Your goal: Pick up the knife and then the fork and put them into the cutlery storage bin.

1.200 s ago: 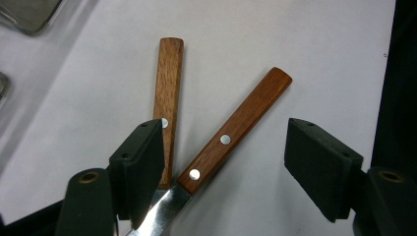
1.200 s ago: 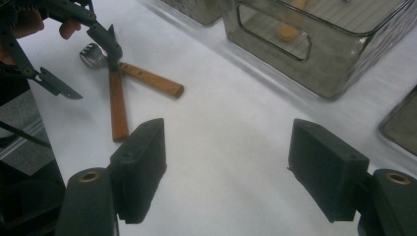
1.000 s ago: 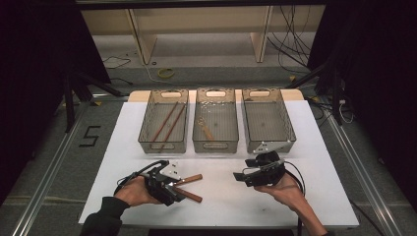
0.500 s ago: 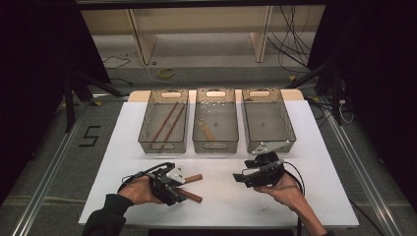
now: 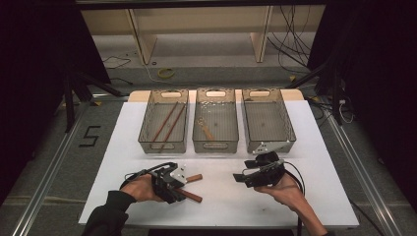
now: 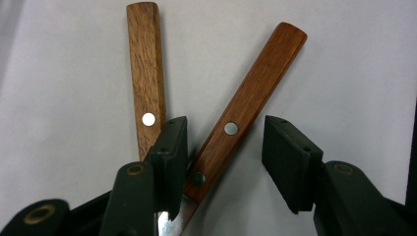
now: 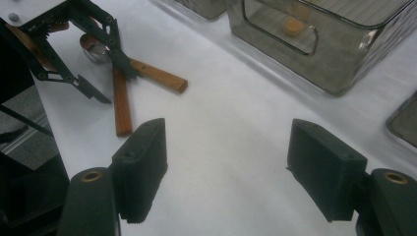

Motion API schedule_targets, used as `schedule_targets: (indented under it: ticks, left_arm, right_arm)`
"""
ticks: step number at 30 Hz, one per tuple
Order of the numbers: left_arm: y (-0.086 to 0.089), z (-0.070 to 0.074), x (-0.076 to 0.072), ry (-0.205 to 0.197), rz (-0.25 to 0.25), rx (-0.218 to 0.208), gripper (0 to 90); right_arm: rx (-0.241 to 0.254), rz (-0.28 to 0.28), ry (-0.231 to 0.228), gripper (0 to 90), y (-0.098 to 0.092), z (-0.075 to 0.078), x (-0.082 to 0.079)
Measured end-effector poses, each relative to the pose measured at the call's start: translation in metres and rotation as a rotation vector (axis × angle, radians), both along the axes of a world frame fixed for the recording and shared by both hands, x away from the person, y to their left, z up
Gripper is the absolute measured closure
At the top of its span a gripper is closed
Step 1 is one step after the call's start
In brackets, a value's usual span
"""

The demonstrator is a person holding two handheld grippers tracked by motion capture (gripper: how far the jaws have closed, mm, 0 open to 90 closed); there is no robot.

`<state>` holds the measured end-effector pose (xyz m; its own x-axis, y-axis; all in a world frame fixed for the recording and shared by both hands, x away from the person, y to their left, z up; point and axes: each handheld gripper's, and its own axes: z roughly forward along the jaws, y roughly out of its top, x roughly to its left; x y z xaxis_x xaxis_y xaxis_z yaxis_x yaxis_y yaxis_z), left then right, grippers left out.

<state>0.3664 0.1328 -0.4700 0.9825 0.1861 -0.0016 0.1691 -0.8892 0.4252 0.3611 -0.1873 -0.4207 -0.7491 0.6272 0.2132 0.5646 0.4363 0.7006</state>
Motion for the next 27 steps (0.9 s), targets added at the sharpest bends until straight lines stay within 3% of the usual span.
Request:
schedule_targets:
  ticks: [11,19,27]
  left_arm:
    - [-0.0041,0.0039,0.0014,-0.008,-0.035,0.071,60.1]
    - [-0.0052,0.004,0.0001,0.01,-0.055,0.065,69.6]
    - [-0.0055,0.0062,-0.0012,-0.004,-0.084,0.061,74.8]
  right_arm:
    - [0.001,-0.007,0.001,32.4,-0.0017,0.0006,0.0001]
    - [0.001,-0.008,0.002,32.7,-0.002,0.0008,0.0]
    - [0.005,-0.012,0.001,32.9,-0.003,0.0022,-0.0001]
